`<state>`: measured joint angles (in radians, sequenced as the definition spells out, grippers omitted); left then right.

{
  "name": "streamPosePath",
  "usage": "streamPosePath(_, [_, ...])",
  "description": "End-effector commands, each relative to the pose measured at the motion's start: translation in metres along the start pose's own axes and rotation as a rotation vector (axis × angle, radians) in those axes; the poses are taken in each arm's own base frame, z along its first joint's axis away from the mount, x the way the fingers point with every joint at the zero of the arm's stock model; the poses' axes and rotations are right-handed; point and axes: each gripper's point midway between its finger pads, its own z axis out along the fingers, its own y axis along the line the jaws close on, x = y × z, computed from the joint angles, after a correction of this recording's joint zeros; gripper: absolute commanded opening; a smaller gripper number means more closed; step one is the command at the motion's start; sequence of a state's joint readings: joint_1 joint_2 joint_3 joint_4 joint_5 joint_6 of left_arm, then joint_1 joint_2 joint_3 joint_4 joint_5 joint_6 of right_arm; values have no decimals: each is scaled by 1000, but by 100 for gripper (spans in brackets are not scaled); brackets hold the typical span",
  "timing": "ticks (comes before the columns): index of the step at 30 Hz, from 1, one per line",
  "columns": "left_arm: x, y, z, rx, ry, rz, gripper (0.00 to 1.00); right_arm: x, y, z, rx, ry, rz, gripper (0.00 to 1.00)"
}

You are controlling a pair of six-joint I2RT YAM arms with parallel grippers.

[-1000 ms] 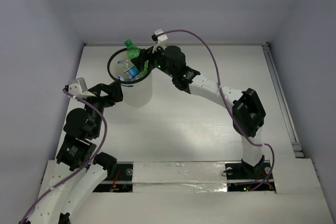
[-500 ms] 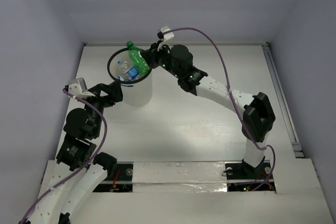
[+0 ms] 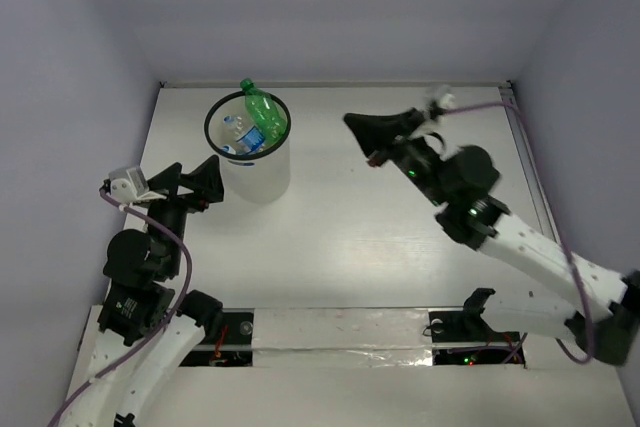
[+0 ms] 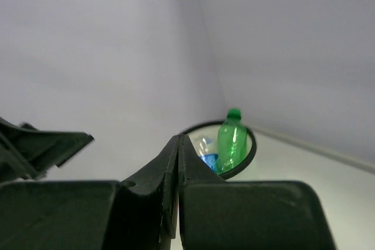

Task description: Put the plastic bottles in the bin

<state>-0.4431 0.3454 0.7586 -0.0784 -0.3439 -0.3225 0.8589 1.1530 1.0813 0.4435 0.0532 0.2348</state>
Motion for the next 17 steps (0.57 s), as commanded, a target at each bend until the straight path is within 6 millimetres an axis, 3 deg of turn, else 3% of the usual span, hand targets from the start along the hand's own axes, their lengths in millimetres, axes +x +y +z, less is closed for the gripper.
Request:
streamPosePath(1, [-15, -2, -2, 18, -69, 0, 88, -40, -16, -49, 105, -139, 31, 3])
streamPosePath(2, [-16, -2, -2, 13, -71, 2, 88, -43, -21, -64, 131, -152, 44, 6])
streamPosePath(3, [-16, 0, -1, 4, -73, 4, 89, -52, -30, -94, 182, -185, 67, 15])
streamPosePath(4, [-15, 1, -1, -2, -70, 6, 89, -54, -37, -109, 216, -199, 74, 22])
streamPosePath(5, [-14, 2, 0, -6, -67, 8, 90, -58, -44, -124, 256, -218, 86, 32])
streamPosePath(6, [-13, 3, 0, -10, -65, 8, 90, -52, -65, -143, 364, -228, 101, 52])
streamPosePath(7, [-11, 3, 2, -16, -58, 7, 90, -66, -71, -171, 405, -272, 116, 61])
streamPosePath(9, [-8, 3, 3, -14, -48, 7, 90, -70, -94, -203, 537, -324, 142, 76])
streamPosePath(10, [-6, 2, 4, -12, -43, 5, 90, -66, -101, -221, 568, -334, 146, 76])
streamPosePath(12, [-3, 3, 6, -21, -30, 6, 90, -59, -109, -234, 605, -330, 142, 76])
streamPosePath(17, [3, 5, 12, -52, 0, 3, 89, -42, -109, -233, 590, -282, 129, 75])
